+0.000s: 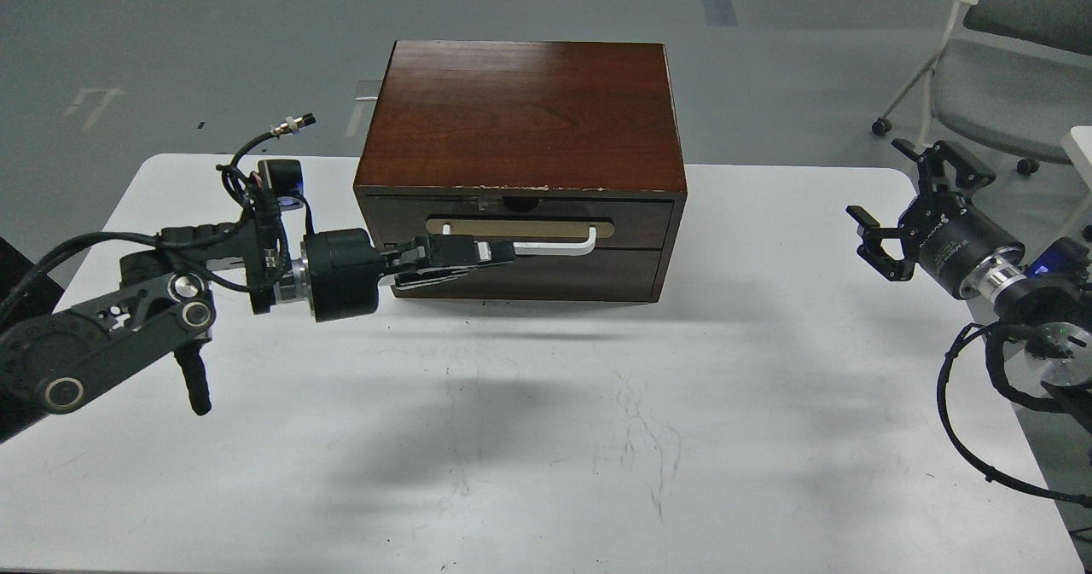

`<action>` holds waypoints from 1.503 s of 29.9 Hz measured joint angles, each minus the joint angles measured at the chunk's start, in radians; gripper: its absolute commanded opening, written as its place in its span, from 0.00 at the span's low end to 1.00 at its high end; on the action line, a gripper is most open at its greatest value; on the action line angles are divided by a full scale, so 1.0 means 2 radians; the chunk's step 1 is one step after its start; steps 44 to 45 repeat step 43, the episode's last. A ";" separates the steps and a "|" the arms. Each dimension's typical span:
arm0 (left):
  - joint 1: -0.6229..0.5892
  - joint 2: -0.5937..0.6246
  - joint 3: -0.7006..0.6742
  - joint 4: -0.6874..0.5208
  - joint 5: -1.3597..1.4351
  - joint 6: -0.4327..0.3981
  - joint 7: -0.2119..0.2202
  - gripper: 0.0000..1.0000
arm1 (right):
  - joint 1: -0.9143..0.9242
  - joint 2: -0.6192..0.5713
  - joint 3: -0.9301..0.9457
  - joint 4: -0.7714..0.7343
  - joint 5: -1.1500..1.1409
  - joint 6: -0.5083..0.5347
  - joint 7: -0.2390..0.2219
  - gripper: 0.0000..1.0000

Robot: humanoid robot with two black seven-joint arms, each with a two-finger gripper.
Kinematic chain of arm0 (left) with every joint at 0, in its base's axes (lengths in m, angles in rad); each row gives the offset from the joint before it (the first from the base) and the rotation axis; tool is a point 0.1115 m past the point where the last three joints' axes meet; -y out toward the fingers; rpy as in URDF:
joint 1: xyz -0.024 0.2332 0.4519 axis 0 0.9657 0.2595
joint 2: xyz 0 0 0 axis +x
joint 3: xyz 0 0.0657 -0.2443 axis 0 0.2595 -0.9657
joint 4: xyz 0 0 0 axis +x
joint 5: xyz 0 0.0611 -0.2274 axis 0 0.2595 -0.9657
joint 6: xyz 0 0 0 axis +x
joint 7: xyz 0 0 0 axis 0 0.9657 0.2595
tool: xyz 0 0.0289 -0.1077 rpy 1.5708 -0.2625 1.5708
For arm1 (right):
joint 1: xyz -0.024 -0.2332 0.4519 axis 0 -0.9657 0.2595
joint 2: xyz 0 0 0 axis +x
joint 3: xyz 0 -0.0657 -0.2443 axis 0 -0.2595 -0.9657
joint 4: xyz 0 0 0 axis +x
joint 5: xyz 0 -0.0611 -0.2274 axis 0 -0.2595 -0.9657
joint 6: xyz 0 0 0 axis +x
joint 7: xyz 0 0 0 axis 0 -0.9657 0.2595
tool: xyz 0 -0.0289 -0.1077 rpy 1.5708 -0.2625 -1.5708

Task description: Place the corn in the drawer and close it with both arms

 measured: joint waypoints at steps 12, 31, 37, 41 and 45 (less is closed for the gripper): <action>-0.031 -0.013 -0.123 0.251 -0.102 0.000 0.000 0.98 | 0.040 0.001 0.001 0.042 -0.027 0.001 0.019 0.95; 0.045 -0.030 -0.130 0.305 -0.499 0.000 0.227 0.98 | 0.055 0.055 0.011 0.027 -0.054 -0.055 0.029 0.95; 0.051 -0.032 -0.131 0.290 -0.501 0.000 0.213 0.98 | 0.048 0.051 0.022 0.031 -0.052 -0.056 0.028 0.99; 0.061 -0.034 -0.131 0.290 -0.502 0.000 0.207 0.98 | 0.045 0.045 0.025 0.049 -0.052 -0.054 0.028 0.99; 0.065 -0.035 -0.132 0.290 -0.502 0.000 0.196 0.98 | 0.043 0.040 0.026 0.061 -0.052 -0.054 0.028 0.99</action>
